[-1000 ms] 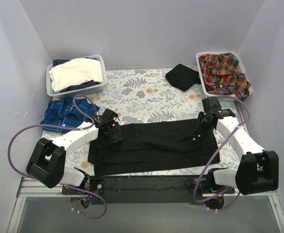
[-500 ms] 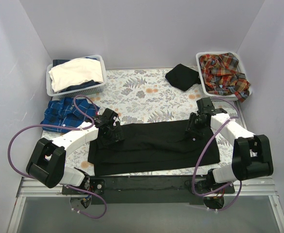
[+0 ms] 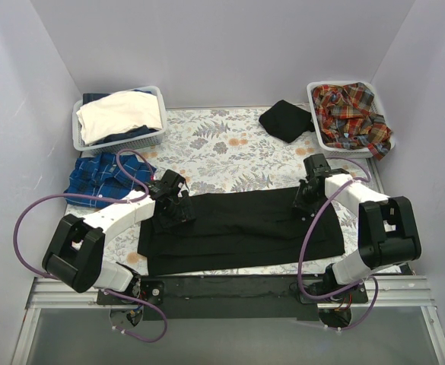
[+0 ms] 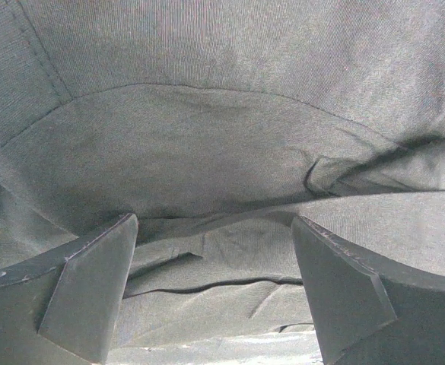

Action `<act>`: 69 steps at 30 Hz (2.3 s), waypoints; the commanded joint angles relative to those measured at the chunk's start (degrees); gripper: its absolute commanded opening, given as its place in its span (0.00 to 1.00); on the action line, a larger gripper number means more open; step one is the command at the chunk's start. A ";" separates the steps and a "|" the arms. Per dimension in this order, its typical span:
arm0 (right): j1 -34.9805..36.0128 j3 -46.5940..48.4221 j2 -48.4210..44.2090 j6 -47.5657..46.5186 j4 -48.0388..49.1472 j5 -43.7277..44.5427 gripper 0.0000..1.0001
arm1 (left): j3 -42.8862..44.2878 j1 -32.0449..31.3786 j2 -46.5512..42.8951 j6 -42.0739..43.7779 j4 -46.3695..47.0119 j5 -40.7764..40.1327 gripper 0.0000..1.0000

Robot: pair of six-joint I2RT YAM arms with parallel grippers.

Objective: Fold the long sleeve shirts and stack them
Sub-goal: Fold the shirt

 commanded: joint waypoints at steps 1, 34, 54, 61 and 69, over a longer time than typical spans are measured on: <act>0.21 2.72 2.71 0.89 1.41 2.22 0.15 | 0.99 0.09 0.26 -0.26 0.26 0.33 0.82; 0.30 15.73 5.08 -2.54 -3.52 7.40 0.23 | 6.87 0.09 0.35 0.36 -2.46 -2.65 0.82; 10.23 13.01 2.70 -7.02 -2.03 2.92 0.45 | 6.11 0.01 -5.10 -3.68 -0.45 2.17 0.81; 10.40 10.99 9.55 -9.31 -1.32 2.21 0.43 | 5.91 0.01 -4.75 -3.60 1.05 2.00 0.81; 3.22 8.61 15.10 -10.71 -0.97 3.27 0.41 | 8.47 0.01 -3.87 -3.25 0.44 2.08 0.82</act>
